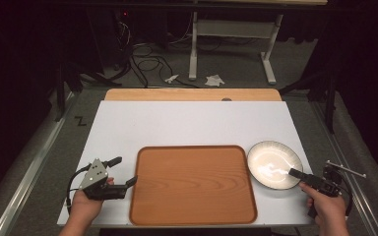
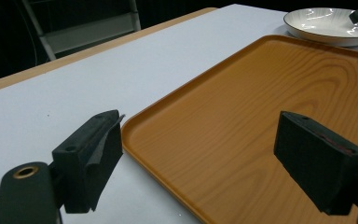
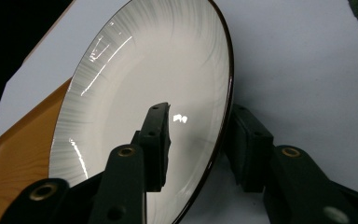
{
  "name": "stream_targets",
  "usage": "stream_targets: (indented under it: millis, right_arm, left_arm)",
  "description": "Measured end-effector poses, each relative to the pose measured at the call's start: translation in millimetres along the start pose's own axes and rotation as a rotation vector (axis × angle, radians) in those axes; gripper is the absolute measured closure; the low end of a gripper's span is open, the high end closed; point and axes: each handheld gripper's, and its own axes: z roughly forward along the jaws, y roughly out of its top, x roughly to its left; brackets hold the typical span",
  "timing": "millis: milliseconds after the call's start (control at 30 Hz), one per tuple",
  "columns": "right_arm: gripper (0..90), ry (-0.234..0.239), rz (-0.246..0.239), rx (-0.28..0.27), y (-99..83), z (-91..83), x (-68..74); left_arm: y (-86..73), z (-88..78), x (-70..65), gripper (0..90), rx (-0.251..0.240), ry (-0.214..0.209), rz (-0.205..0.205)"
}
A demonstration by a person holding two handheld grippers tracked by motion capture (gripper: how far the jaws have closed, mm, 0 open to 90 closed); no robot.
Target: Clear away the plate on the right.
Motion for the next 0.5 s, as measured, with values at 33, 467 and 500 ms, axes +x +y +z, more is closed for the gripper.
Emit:
stream_targets:
  millis: [33,467,500]
  right_arm:
    - [67.0,-0.007,0.006,0.0,0.0,0.0,0.0]
    - [76.8,0.044,0.075,-0.002,1.1,0.5,-11.5]
    - [77.1,0.042,0.085,0.002,1.4,0.4,-11.0]
  left_arm:
    - [0.0,-0.1,-0.2,15.9,0.0,-0.001,-0.001]
    - [-0.4,-0.5,-0.1,15.9,0.003,0.001,0.002]
    - [-0.4,-0.6,-0.1,15.9,0.003,0.001,0.002]
